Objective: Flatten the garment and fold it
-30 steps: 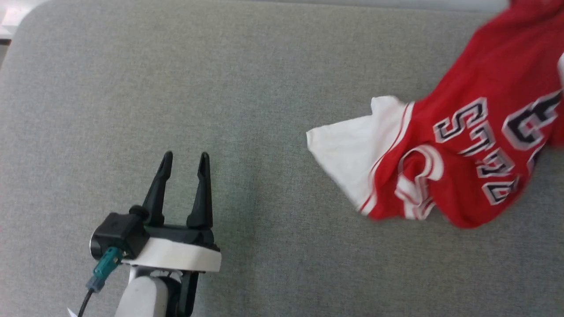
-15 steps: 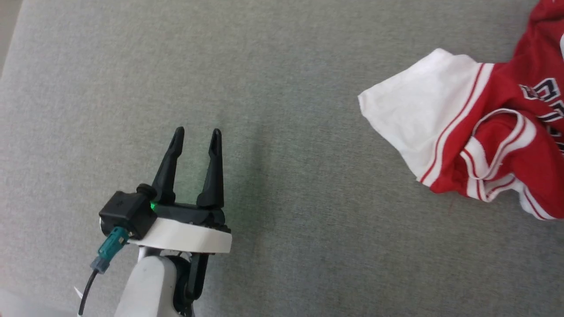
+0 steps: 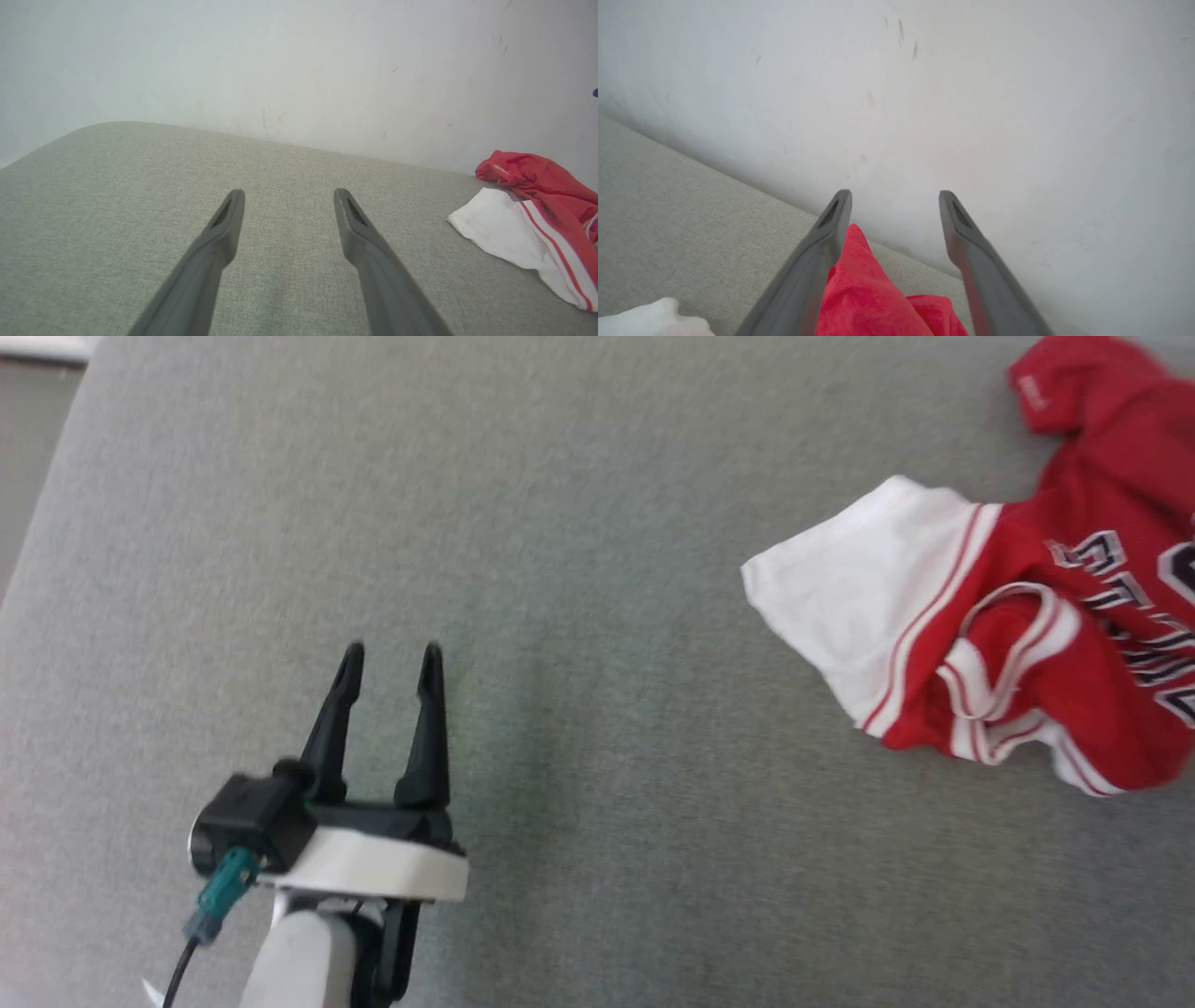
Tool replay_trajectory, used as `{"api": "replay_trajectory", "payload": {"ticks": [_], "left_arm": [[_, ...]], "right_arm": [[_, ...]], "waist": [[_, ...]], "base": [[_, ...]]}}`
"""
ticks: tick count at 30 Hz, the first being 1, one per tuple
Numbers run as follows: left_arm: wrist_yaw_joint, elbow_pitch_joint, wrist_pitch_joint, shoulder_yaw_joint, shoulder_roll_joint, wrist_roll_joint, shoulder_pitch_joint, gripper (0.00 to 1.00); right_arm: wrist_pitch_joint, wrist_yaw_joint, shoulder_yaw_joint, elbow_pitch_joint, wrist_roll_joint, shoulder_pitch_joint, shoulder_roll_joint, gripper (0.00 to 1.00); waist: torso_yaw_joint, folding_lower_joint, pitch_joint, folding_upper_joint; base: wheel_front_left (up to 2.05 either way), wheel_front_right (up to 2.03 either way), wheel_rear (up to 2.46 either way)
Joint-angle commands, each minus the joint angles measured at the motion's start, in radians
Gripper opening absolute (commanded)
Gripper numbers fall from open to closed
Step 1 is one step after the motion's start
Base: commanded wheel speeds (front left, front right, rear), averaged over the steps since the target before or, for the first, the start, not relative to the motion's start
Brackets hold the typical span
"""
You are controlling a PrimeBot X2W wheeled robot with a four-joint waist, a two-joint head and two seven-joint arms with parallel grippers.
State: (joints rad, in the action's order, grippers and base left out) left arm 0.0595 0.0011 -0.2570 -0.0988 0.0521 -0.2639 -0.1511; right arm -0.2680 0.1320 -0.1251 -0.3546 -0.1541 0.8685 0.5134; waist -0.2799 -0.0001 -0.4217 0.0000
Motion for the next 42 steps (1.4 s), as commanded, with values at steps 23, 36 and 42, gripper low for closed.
{"api": "replay_trajectory", "payload": {"ticks": [23,36,42], "left_arm": [[0.026,-0.018,-0.005,0.041,0.001,0.103,0.166,1.00],[0.069,0.162,0.339,-0.210,0.096,0.199,-0.321,1.00],[0.071,0.326,0.566,-0.347,0.128,0.133,-0.489,1.00]], "right_arm": [[0.428,-0.001,0.466,0.448,0.032,-0.942,-0.463,1.00],[0.482,-0.001,0.399,0.387,0.015,-0.869,-0.463,1.00],[0.490,-0.001,0.376,0.374,0.005,-0.830,-0.463,1.00]], "waist": [[0.255,0.0001,0.246,0.0000],[0.277,0.0001,0.118,0.0000],[0.310,0.0001,0.050,0.0000]], "base": [[0.00,0.00,0.00],[0.00,0.00,0.00],[0.00,0.00,0.00]]}}
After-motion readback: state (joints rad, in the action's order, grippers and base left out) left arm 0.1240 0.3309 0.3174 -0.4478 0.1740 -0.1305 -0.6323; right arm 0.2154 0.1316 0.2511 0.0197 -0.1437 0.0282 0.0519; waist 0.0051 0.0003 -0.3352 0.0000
